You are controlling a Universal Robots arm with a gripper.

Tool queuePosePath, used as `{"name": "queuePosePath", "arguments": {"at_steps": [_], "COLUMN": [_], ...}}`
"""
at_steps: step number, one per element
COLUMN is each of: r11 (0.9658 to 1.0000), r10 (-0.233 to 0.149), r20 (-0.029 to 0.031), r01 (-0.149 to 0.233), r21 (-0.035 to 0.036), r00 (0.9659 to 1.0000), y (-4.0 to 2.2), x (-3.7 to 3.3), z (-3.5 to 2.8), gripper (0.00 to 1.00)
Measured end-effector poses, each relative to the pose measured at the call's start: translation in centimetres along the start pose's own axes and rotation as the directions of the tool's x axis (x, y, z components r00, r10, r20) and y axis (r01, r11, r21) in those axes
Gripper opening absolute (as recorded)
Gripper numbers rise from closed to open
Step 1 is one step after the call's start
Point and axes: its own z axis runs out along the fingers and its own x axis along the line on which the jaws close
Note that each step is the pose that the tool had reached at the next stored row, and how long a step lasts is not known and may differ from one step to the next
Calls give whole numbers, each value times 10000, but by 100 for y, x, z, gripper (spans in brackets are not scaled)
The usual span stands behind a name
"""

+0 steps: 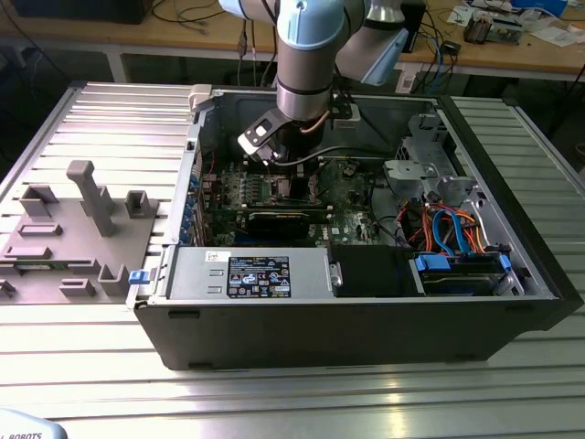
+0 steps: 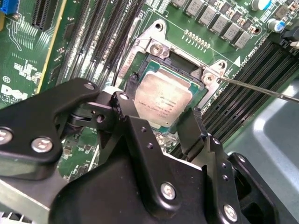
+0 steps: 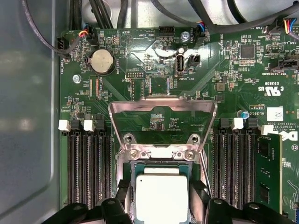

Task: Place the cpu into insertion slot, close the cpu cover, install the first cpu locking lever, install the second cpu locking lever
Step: 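Place the cpu into insertion slot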

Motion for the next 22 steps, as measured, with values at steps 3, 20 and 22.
{"name": "queuePosePath", "arguments": {"at_steps": [3, 20, 22], "r11": [10000, 9998, 9997], "r10": [-1, -178, -229], "r20": [5, 269, 302], "r01": [1, 177, 228], "r21": [4, 13, 14], "r00": [10000, 9995, 9993], "y": [-1, 6, 7], "x": [-2, 47, 51], "z": [0, -322, -409], "gripper": [61, 22, 16]}}
